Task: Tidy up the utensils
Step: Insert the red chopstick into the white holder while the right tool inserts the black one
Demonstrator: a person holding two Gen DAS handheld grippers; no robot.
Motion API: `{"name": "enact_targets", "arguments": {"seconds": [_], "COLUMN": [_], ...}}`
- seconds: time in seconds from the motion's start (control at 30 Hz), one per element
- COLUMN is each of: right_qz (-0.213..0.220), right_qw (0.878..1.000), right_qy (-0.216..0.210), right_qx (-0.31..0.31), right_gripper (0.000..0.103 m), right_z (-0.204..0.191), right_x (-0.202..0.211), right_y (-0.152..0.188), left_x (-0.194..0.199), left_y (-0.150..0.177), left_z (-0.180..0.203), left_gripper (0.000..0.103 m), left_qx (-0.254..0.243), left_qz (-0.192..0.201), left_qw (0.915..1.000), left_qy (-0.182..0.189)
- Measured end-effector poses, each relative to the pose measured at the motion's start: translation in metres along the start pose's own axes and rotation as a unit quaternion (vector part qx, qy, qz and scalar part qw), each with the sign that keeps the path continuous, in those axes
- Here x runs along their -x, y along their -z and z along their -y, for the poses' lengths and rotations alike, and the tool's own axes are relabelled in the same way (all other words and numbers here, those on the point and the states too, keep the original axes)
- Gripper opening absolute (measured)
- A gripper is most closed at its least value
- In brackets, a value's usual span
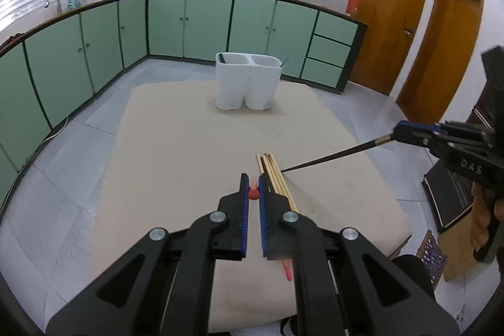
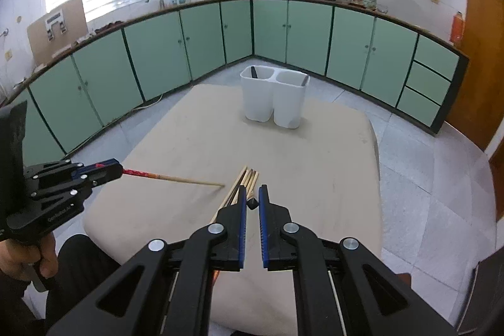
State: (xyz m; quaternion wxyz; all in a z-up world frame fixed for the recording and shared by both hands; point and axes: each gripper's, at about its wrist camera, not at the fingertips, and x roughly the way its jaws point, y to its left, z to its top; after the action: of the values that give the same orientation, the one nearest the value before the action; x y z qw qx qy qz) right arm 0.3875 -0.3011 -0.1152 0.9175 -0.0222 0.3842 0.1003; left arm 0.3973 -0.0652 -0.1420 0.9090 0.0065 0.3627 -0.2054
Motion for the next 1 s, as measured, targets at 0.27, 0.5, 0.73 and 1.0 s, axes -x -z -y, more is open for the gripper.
{"name": "enact_targets", "arguments": {"seconds": [0.27, 0.5, 0.73, 1.0], "right_qz": [-0.039, -0.064, -0.061, 0.000], "right_qw": [0.999, 0.998, 0.998, 0.999], "right_qy": [-0.015, -0.021, -0.008, 0.010], "right_qx": [0.021, 0.011, -0.003, -0.041], "right_gripper": [0.007, 0.007, 0.007, 0.007], "right_z": [-0.002, 0.007, 0.019, 0.047], "right_x": [-0.005, -0.014, -0.013, -0.009], "right_y": [-0.058, -0.101, -0.154, -0.246], "left_x": [0.001, -0.007, -0.016, -0.022], "left_y": [-0.048, -0.086, -0.141, -0.234], "left_z": [0.000, -0.003, -0.010, -0.011], "left_gripper": [0.005, 0.005, 0.005, 0.005], "left_qx": [-0.026, -0.032, -0.036, -0.026], "left_qz": [-0.005, -0.012, -0.001, 0.067], "left_qw": [0.9996, 0.9993, 0.9993, 0.9973], "left_qy": [0.007, 0.012, 0.008, -0.013]}}
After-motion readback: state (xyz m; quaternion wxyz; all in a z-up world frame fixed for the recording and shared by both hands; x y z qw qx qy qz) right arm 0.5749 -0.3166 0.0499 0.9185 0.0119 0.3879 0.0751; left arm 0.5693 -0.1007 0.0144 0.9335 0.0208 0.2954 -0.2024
